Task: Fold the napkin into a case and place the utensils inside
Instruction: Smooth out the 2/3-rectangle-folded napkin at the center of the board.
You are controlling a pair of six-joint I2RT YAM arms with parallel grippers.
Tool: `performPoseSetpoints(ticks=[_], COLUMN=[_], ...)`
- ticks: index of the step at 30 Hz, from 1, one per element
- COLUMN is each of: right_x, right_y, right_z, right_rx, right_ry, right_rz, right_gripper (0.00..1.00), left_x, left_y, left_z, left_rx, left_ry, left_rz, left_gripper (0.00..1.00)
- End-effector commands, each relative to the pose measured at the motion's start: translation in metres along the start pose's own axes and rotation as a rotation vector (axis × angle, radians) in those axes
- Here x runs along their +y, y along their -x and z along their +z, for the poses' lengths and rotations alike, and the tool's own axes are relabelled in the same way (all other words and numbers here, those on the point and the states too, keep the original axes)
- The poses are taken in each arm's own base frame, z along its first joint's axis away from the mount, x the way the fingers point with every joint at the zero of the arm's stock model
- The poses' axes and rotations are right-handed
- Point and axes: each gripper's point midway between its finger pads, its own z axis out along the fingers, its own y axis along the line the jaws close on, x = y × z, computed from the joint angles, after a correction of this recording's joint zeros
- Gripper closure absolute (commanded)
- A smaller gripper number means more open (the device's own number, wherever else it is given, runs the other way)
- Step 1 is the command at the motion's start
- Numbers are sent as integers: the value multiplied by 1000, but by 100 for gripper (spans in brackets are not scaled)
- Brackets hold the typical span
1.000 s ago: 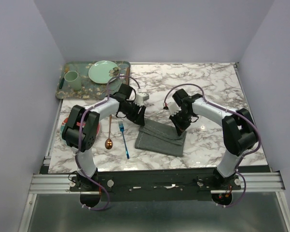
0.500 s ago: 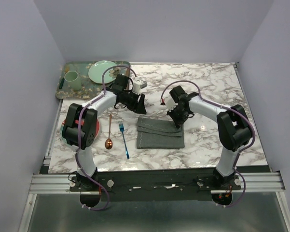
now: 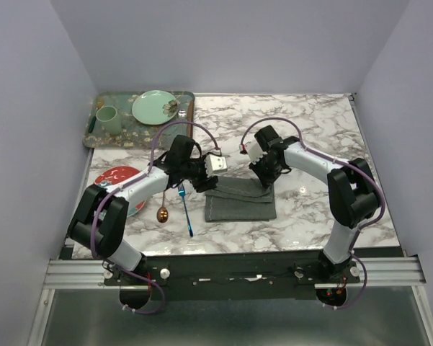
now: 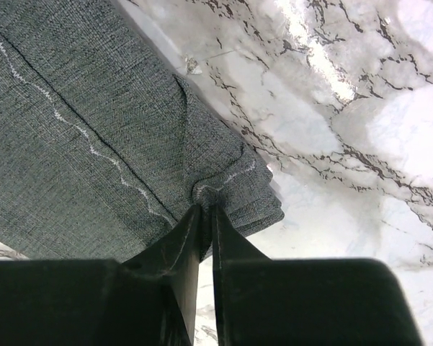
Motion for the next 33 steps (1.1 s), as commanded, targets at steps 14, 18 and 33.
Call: performPoseSetpoints(ticks=[14, 18, 33], right_x=[24, 24, 69], right_y=[12, 11, -54], right_z=[-20, -40, -53], right_rx=[-13, -31, 100], right_ry=[157, 185, 437], right_rz=[118, 158, 355], right_gripper=[69, 48, 29], left_x=[-29, -32, -32], left_y=[-24, -28, -23], left_z=[53, 54, 57], left_rx=[200, 230, 227], left_ry=[-165, -200, -223], left_rz=[624, 607, 562], left_gripper=[34, 39, 57])
